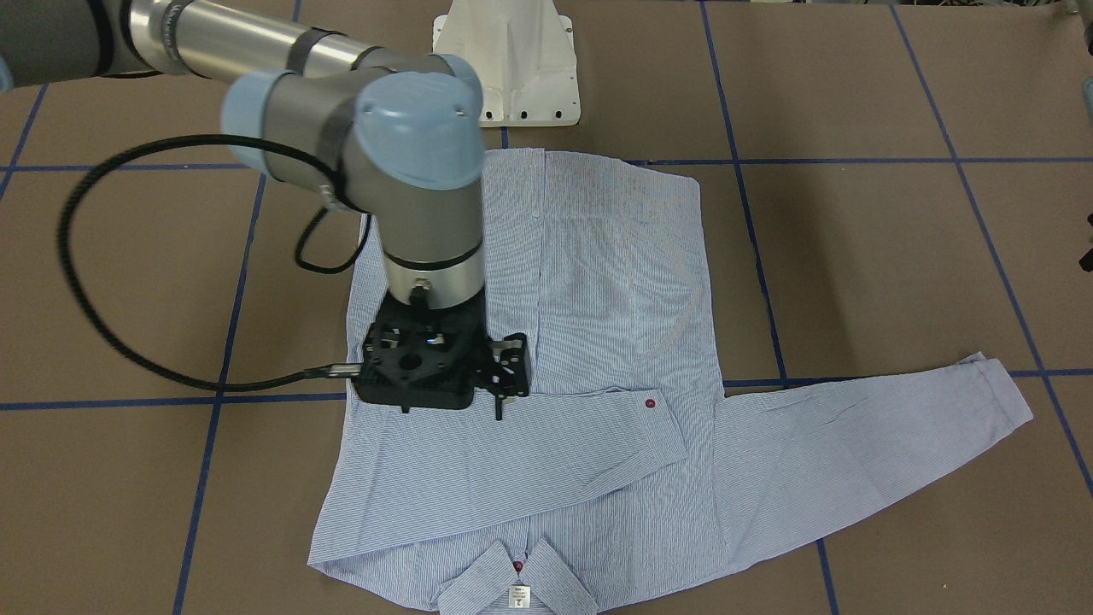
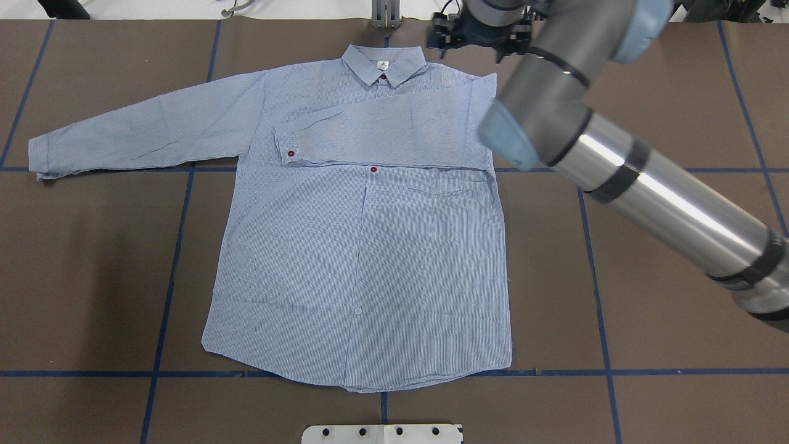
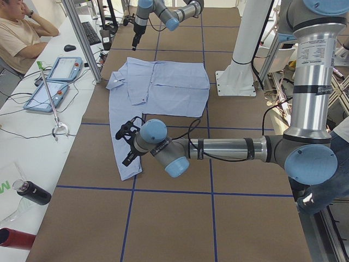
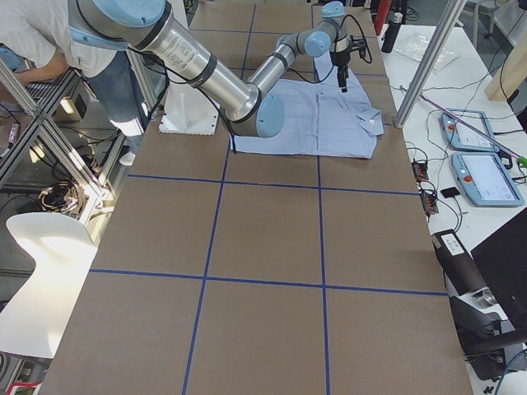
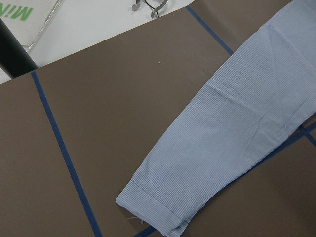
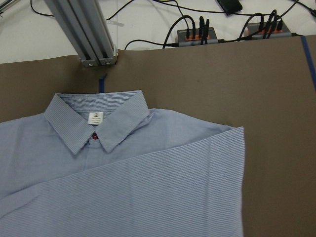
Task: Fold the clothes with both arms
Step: 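Release the sleeve and raise the right gripper away from the shirt, then lower the left gripper to the other cuff and grasp it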
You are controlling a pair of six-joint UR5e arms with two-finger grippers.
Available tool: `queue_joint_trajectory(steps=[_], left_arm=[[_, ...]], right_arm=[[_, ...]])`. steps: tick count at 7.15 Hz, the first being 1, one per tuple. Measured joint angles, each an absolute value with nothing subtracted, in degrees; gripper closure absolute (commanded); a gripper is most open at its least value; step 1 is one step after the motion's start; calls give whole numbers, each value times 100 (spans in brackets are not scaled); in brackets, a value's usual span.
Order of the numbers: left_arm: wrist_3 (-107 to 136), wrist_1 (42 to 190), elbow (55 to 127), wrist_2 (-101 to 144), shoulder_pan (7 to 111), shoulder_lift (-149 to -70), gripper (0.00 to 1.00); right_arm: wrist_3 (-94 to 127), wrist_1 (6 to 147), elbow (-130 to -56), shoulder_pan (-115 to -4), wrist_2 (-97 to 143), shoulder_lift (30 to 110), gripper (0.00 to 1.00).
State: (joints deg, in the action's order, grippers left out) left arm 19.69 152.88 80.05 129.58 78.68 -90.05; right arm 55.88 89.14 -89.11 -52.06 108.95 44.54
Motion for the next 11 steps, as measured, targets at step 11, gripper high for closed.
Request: queue_joint_trajectory(steps=[11], left_arm=[[4113,17527,5869,11454,6299,-9638,29]], right_arm=[[3505,8912,-10648,-6170,11637,6662,0]])
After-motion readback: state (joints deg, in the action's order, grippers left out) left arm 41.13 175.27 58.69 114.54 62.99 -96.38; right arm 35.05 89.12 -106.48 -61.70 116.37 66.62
